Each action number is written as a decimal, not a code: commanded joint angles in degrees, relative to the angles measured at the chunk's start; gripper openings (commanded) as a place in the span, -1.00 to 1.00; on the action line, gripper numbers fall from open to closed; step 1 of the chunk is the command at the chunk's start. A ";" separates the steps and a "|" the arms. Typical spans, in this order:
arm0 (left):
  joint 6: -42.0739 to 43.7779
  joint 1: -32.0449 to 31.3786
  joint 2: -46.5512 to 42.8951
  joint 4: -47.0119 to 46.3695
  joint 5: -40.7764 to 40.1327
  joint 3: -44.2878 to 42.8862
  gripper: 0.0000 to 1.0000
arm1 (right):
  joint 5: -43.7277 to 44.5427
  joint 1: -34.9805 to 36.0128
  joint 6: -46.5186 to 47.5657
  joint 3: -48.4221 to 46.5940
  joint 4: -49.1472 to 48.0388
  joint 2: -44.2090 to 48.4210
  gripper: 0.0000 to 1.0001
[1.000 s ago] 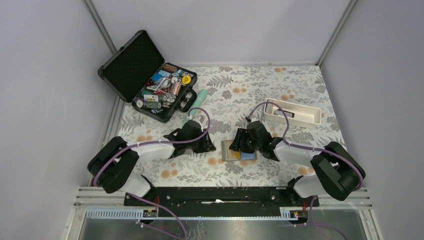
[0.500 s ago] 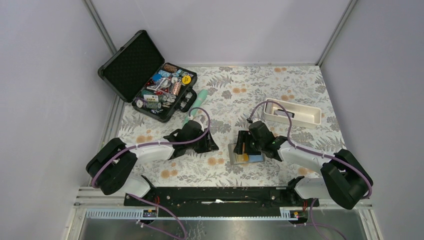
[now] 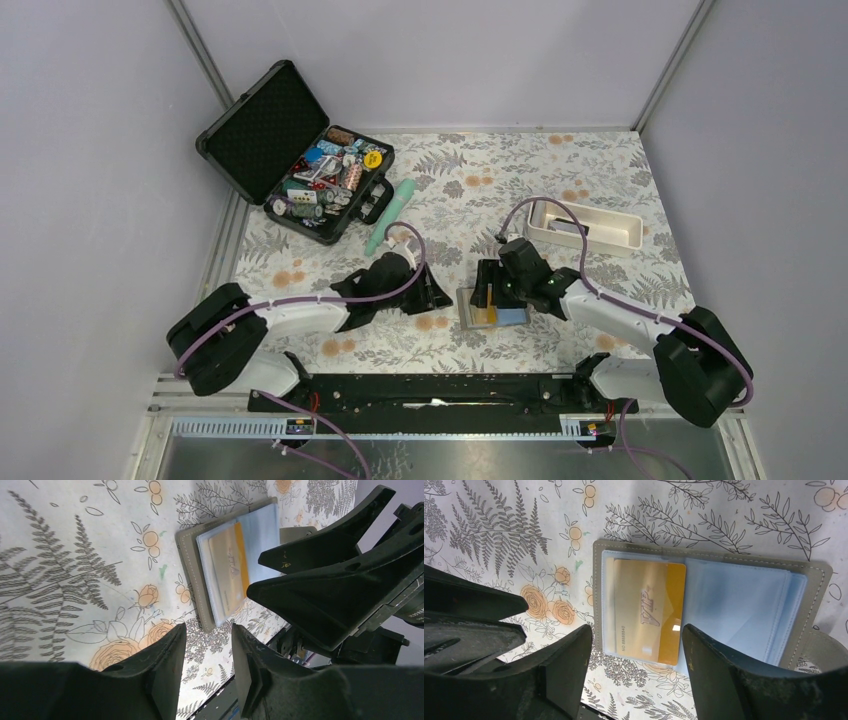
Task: Put the credit cards into the card holder
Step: Insert the credit card into the card holder, then pick up the credit card from the storage box.
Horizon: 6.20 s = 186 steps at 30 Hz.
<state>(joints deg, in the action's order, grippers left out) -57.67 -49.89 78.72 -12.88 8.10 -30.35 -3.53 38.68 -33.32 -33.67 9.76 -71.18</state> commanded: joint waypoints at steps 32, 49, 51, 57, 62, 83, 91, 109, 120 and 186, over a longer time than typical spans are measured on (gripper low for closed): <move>-4.43 -4.00 14.53 -11.43 -0.72 -2.17 -0.50 | -3.90 0.34 -3.42 4.47 -7.05 -3.11 -0.02; -4.56 -4.18 14.97 -12.69 -0.32 -1.53 -0.65 | -7.64 0.38 -6.09 4.63 -12.21 -3.77 -0.10; -4.47 -4.31 14.93 -12.77 -0.28 -1.60 -0.65 | -7.85 0.39 -6.31 4.62 -12.63 -3.79 -0.11; -4.43 -4.32 14.99 -12.95 -0.07 -1.90 -0.65 | -9.10 0.40 -6.52 4.52 -14.24 -5.31 -0.12; -5.00 -4.30 13.53 -13.07 -1.82 -0.67 -0.64 | -8.59 0.47 -6.31 4.05 -13.83 -5.28 -0.14; 14.65 10.43 -20.23 24.96 -8.44 -7.89 0.98 | 10.87 -6.95 11.08 -19.43 16.29 3.68 0.79; 30.85 30.90 -23.47 41.99 2.27 -22.34 0.98 | 9.99 -20.02 16.05 -24.69 12.75 -2.30 0.96; 35.55 47.84 -25.61 44.84 6.15 -23.70 0.98 | 11.84 -28.79 18.52 -40.21 5.38 -30.61 0.95; 35.37 49.44 -26.86 45.29 3.56 -23.18 0.98 | 8.87 -28.83 18.34 -42.47 6.21 -36.09 0.87; 34.53 49.80 -27.10 43.92 6.10 -21.24 0.98 | 4.84 -28.83 16.64 -39.36 4.57 -32.20 0.59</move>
<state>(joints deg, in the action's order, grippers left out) -22.94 -0.43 52.16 33.71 13.34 -51.90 3.22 9.91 -16.29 -71.53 15.99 -106.13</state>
